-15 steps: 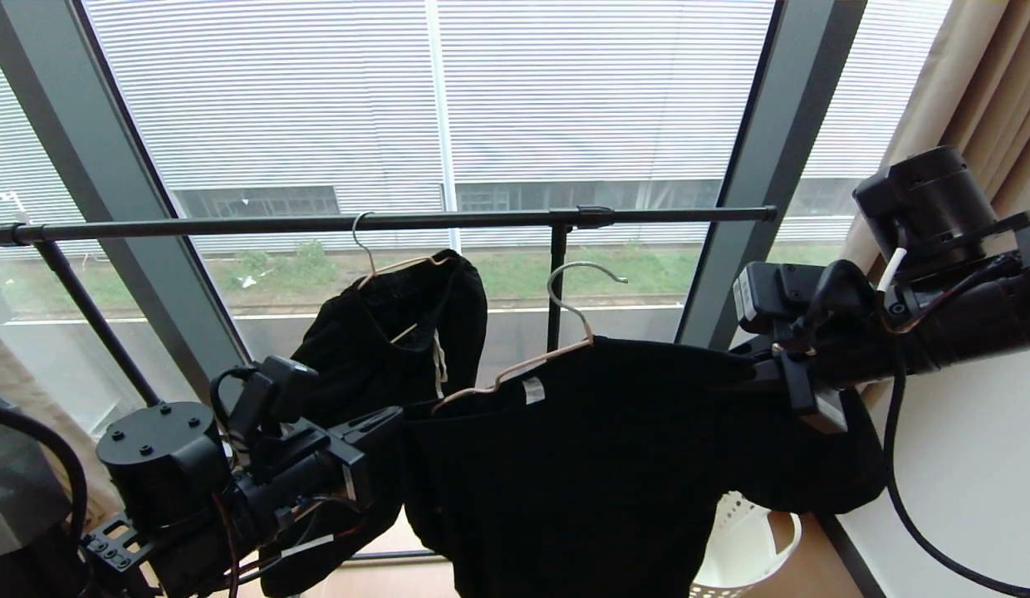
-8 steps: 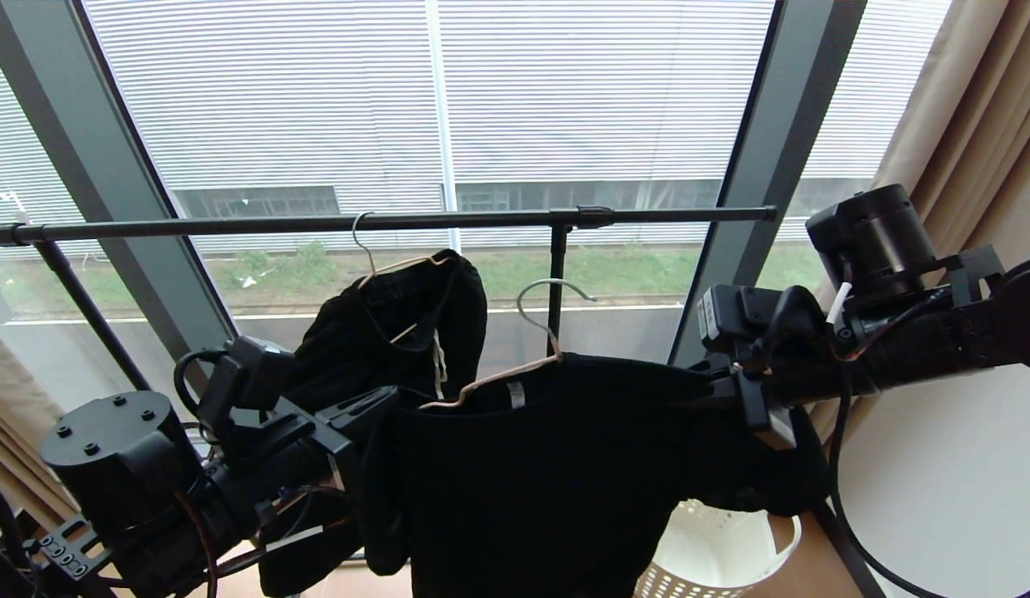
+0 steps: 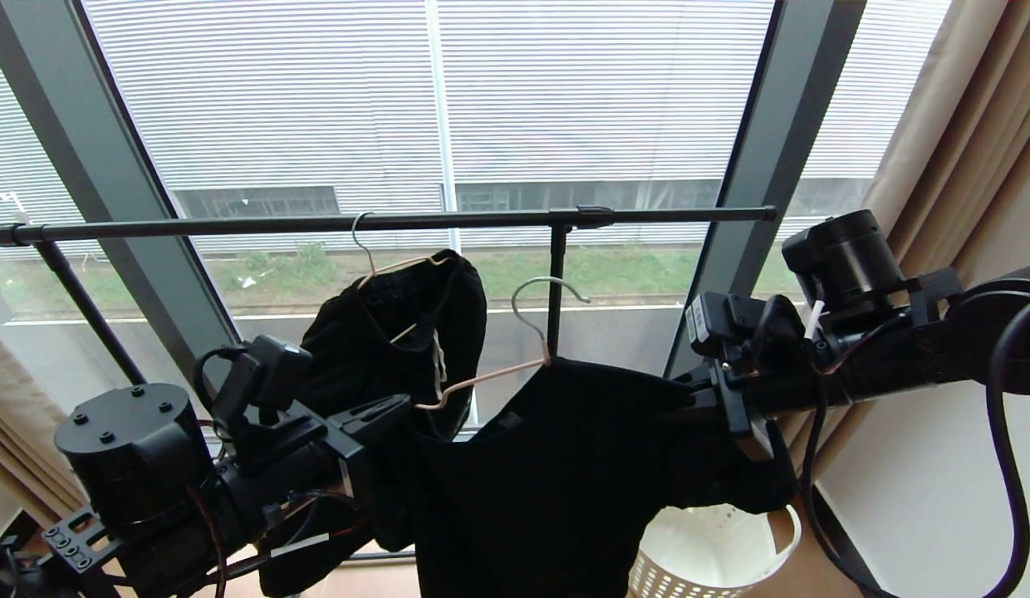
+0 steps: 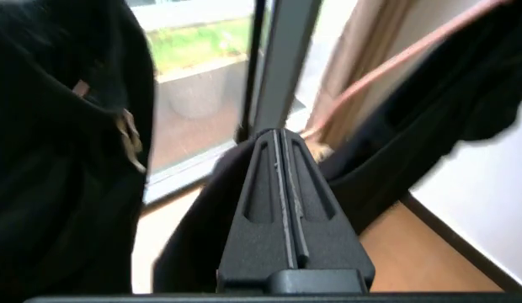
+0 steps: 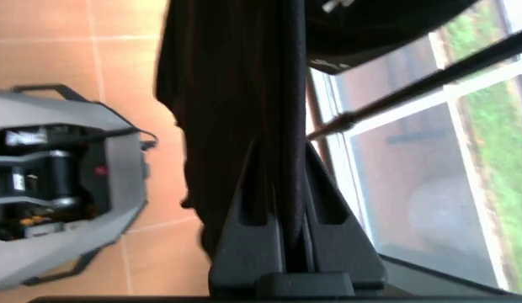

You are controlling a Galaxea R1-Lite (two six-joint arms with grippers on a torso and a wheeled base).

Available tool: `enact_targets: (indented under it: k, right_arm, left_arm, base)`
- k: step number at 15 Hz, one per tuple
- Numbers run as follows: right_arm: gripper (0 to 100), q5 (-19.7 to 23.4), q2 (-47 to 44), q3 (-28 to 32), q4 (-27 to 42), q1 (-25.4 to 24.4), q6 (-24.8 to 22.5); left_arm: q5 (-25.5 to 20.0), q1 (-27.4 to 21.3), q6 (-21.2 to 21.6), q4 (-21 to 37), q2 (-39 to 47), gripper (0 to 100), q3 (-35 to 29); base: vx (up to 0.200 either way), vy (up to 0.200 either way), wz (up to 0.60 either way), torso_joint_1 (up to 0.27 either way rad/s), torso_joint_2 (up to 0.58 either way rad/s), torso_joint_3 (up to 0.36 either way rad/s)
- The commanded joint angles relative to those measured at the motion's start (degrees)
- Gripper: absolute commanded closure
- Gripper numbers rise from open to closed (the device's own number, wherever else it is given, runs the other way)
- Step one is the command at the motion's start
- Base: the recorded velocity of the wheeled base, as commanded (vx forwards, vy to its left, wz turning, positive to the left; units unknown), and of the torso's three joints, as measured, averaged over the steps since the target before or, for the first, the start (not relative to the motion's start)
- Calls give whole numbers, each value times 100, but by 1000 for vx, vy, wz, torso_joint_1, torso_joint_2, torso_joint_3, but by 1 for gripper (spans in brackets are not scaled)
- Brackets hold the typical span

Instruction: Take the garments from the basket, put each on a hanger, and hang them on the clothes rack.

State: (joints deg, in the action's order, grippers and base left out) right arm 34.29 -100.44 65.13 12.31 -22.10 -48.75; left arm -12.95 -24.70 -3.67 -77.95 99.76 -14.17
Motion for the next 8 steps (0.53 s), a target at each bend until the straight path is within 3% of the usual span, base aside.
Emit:
enact_targets:
  k: [1, 3, 5, 8]
  right_arm:
    - [100, 104, -90, -97, -18, 22, 23]
    - [100, 253, -116, -97, -141, 83, 76]
    - [100, 552, -231, -115, -238, 162, 182]
    - [100, 710, -327, -291, -256, 162, 226]
  left_arm:
    - [3, -35, -2, 772, -527, 100, -570]
    - [11, -53, 7, 1721, -896, 100, -1009]
    - [20, -70, 15, 2258, -1099, 100, -1229]
    - [38, -132, 103, 2627, -1204, 100, -1370]
  base:
    - [0, 0, 0, 0, 0, 0]
    - [0, 0, 0, 0, 0, 0]
    - [0, 0, 0, 0, 0, 0]
    - [0, 0, 0, 0, 0, 0]
